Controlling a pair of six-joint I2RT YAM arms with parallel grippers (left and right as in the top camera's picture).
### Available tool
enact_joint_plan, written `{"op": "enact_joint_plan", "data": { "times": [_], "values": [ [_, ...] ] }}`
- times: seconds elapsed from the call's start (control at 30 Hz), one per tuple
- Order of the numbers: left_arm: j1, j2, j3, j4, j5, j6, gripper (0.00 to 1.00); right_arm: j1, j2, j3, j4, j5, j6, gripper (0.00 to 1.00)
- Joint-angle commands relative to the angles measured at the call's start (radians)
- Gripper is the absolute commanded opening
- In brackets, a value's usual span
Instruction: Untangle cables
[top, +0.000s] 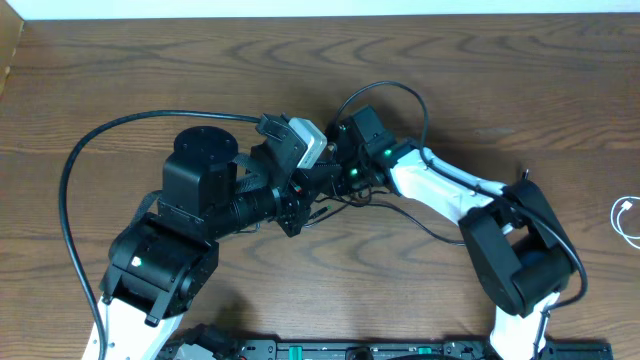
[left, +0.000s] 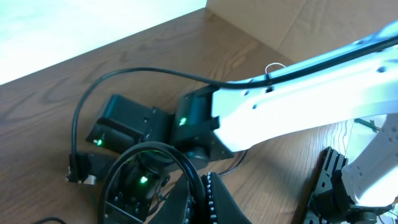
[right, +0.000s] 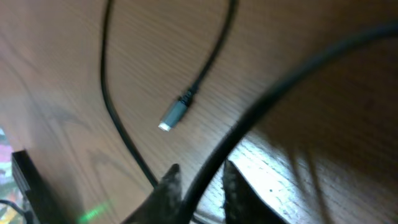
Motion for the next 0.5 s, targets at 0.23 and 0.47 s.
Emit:
{"op": "enact_joint_plan", "data": {
  "times": [0.23, 0.47],
  "values": [
    [0.002, 0.049, 0.021, -0.081, -0.068, -0.002, 0.07, -0.098, -0.075, -0.003, -0.003, -0.082, -0.027, 0.01],
    [0.002, 0.16, 0.021, -0.172, -0.223, -0.003, 0.07, -0.255, -0.279, -0.003, -0.023, -0.142, -0.092, 0.01]
  ]
}}
